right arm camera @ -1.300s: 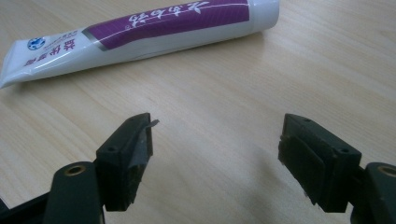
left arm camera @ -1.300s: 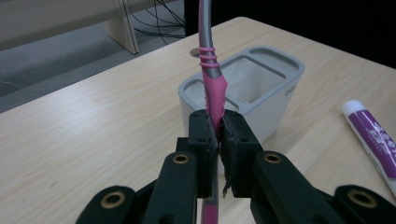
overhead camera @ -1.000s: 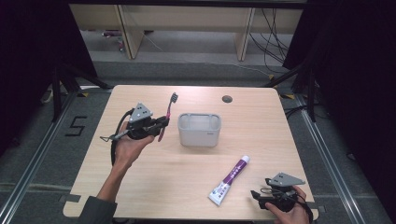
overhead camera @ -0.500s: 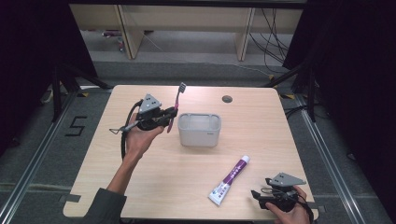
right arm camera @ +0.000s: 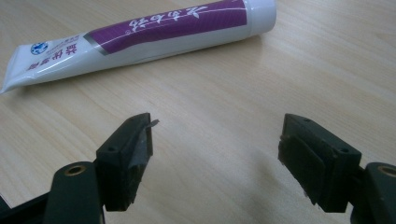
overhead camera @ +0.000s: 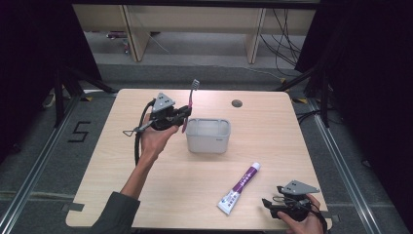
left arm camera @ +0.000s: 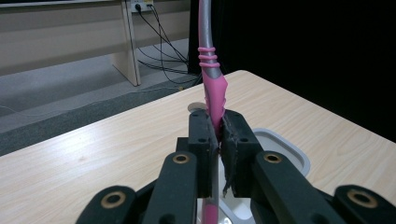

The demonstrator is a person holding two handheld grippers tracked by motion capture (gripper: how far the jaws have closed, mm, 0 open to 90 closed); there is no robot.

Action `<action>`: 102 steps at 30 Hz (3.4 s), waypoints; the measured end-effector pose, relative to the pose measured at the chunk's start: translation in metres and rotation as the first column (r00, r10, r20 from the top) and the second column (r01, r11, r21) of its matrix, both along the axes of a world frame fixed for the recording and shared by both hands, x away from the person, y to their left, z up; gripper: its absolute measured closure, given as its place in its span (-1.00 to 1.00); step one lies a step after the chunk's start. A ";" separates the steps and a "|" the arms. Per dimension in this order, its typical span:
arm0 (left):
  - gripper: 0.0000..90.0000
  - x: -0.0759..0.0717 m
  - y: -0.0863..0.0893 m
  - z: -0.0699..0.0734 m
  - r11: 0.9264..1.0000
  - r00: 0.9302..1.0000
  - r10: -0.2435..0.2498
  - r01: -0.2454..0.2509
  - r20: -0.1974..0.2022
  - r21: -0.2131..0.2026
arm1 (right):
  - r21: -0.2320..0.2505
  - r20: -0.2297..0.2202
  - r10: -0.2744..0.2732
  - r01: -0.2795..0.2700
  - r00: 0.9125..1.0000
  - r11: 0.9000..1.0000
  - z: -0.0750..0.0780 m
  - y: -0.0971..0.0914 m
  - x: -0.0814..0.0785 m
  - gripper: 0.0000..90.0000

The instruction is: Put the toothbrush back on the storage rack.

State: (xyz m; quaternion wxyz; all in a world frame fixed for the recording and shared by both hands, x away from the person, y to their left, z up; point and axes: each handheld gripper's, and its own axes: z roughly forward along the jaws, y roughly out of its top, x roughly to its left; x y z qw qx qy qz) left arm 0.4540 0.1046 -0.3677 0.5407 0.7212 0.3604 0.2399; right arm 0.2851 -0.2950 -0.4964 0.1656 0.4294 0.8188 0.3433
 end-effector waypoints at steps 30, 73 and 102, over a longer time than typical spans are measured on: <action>0.83 0.029 -0.026 -0.026 0.998 0.998 0.062 -0.062 -0.023 -0.026 | -0.003 0.005 0.019 -0.019 1.000 1.000 -0.002 0.002 0.000 -0.41; 0.82 0.037 -0.024 -0.060 0.996 0.989 0.076 -0.070 -0.126 0.052 | -0.010 0.004 0.038 -0.038 0.999 0.999 -0.001 0.002 0.000 -0.42; 0.05 0.026 -0.024 -0.050 0.990 0.988 0.081 -0.064 -0.135 0.122 | -0.015 0.010 0.034 -0.034 0.999 0.999 -0.001 0.002 0.000 -0.42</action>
